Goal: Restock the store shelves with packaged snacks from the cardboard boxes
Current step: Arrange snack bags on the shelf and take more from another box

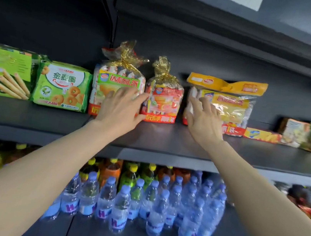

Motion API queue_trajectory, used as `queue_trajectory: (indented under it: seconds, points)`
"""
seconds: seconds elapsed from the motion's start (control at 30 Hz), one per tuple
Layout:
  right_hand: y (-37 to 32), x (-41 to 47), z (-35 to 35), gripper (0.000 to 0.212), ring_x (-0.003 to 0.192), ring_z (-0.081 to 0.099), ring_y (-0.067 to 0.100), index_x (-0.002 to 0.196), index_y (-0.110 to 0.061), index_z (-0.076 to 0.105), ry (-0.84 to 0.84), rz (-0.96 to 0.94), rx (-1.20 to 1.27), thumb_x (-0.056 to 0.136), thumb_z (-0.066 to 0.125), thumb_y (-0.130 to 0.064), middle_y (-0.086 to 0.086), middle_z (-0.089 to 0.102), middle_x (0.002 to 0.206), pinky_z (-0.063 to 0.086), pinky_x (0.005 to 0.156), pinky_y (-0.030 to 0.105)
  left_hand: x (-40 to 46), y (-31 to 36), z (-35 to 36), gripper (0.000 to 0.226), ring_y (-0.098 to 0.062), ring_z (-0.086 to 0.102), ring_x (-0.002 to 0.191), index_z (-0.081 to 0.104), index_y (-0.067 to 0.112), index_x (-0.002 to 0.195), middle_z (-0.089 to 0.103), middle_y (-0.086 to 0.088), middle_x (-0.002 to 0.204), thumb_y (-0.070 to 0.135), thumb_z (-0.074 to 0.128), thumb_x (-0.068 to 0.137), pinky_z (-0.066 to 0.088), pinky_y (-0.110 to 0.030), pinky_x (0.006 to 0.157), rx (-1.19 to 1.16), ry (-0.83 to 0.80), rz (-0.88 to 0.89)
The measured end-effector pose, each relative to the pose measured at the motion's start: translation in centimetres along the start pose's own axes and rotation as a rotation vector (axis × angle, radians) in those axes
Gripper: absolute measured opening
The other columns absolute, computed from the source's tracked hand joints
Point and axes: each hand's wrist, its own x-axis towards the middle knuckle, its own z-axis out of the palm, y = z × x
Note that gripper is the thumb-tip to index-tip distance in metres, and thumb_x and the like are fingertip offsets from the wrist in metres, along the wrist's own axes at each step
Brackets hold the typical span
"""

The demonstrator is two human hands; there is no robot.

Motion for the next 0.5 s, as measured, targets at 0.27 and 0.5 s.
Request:
queue_trajectory:
  seconds: [0.27,0.5]
  points:
    - [4.8,-12.9,-7.0,0.046,0.117,0.051,0.042,0.142,-0.016,0.048,-0.044,0.008,-0.149,0.100,0.047,-0.035,0.016,0.051,0.137,0.042,0.092,0.052,-5.6,8.4,-1.9,0.055,-0.035,0.054,0.119,0.050,0.021,0.141,0.054,-0.008,0.136,0.046,0.061,0.093,0.046,-0.046,0.088,-0.182,0.043,0.094]
    - [10.6,-24.5,-12.0,0.049,0.117,0.053,0.042,0.140,-0.015,0.052,-0.087,0.090,-0.261,0.099,0.039,-0.040,0.018,0.053,0.135,0.043,0.093,0.052,-9.3,18.6,-0.3,0.050,-0.035,0.054,0.115,0.054,0.019,0.137,0.057,-0.008,0.128,0.042,0.062,0.093,0.045,-0.047,0.086,-0.385,0.020,0.225]
